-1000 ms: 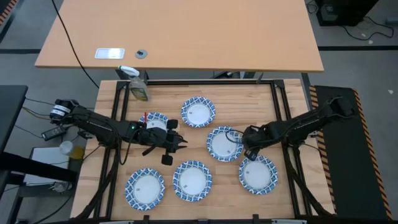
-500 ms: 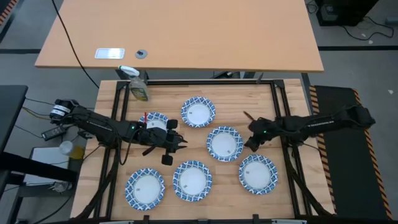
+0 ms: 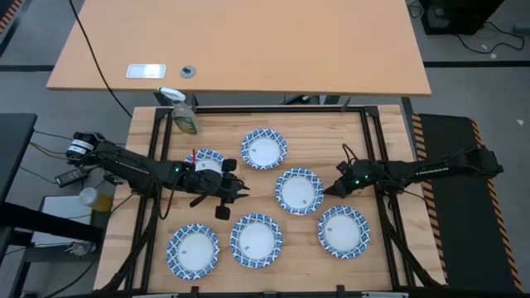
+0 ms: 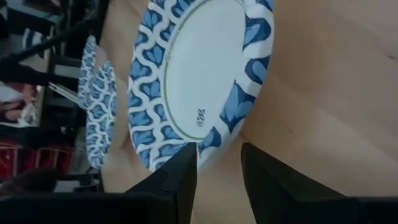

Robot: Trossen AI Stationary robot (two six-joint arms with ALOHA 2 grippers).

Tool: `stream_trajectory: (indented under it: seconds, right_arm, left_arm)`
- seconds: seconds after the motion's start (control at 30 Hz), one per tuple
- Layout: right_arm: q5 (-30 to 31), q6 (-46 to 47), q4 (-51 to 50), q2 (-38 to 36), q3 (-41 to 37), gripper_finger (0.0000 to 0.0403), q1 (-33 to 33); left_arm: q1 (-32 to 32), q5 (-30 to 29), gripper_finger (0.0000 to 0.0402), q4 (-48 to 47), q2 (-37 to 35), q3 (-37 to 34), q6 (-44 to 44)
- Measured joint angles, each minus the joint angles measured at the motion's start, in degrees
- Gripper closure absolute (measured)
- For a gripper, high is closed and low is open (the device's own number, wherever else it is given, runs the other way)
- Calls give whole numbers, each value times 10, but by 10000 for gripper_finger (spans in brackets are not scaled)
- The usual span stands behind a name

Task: Nest bowls inside each other
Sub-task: Stack the white bowl on top of the white bowl

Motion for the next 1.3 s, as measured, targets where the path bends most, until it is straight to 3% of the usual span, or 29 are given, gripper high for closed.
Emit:
stream_trajectory:
  seconds: [0.43, 0.73, 1.3]
  right_arm:
    - [18, 53, -17, 3, 0, 269, -2]
    - [29, 88, 26, 37, 0, 270, -2]
    - [32, 82, 103, 106, 0, 317, -2]
  left_arm:
    - [0, 0, 317, 0, 0, 0, 2]
    - [0, 0, 317, 1, 0, 0, 5]
    - [0, 0, 317, 0, 0, 0, 29]
